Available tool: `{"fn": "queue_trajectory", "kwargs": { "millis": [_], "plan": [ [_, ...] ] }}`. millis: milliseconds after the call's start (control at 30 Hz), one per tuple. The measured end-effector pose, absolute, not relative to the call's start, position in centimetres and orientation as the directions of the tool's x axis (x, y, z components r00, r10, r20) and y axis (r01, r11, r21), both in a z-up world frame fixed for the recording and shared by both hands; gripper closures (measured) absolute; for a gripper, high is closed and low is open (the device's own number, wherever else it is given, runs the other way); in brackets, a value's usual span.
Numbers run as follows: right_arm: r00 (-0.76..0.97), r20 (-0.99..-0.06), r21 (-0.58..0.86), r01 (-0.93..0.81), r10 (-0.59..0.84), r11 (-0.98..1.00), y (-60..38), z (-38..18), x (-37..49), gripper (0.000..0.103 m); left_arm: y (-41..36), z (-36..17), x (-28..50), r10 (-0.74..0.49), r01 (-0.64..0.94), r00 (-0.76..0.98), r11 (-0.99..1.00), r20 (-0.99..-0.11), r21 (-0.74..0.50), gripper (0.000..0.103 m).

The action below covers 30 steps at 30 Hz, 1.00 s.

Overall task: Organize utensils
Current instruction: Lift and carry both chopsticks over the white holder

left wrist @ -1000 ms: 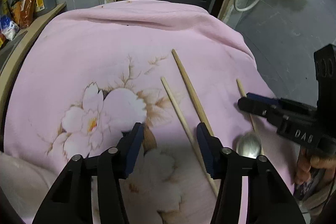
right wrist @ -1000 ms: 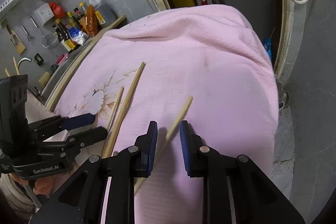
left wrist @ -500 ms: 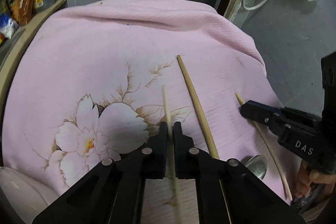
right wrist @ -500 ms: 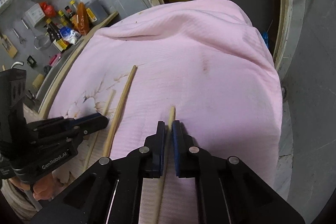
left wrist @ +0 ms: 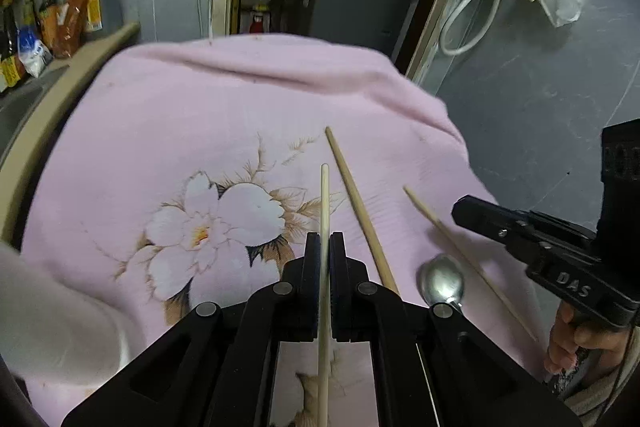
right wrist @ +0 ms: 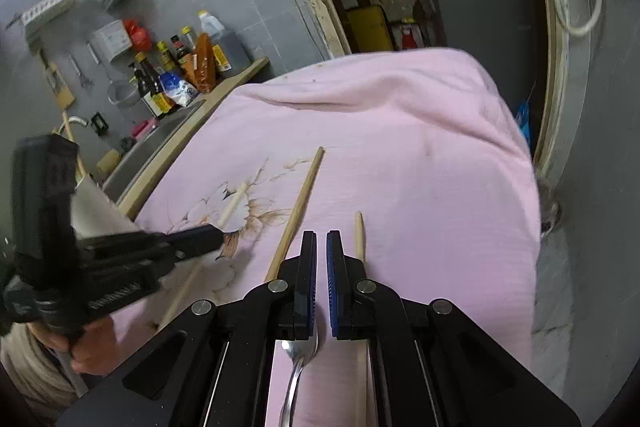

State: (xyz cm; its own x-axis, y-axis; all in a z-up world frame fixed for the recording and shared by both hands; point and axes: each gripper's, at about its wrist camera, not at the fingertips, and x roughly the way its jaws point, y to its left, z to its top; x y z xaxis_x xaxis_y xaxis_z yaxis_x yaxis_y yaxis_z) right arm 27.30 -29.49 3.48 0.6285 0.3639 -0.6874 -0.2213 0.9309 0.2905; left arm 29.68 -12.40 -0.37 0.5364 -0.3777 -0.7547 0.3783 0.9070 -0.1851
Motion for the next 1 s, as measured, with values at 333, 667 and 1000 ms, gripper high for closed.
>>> {"fn": "queue_trajectory", "kwargs": {
  "millis": [333, 667, 1000],
  "plan": [
    [0.533, -0.808, 0.151, -0.221, 0.249, 0.964, -28.3, 1.6, 29.6, 0.092, -11.6, -1.6, 29.7, -0.352, 0.333, 0.487, 0.921, -0.799, -0.203, 0.101],
    [0.422, -0.884, 0.093, -0.27, 0.204, 0.959, -27.3, 0.5, 33.1, 0.093, -10.9, -2.7, 29.9, -0.362, 0.335, 0.46, 0.916, -0.811, -0.219, 0.101],
    [0.617, -0.695, 0.257, -0.268, 0.37, 0.929, -29.2, 4.8, 27.2, 0.1, -9.7, 1.8, 25.9, -0.408, 0.377, 0.633, 0.905, -0.658, -0.197, 0.101]
  ]
}}
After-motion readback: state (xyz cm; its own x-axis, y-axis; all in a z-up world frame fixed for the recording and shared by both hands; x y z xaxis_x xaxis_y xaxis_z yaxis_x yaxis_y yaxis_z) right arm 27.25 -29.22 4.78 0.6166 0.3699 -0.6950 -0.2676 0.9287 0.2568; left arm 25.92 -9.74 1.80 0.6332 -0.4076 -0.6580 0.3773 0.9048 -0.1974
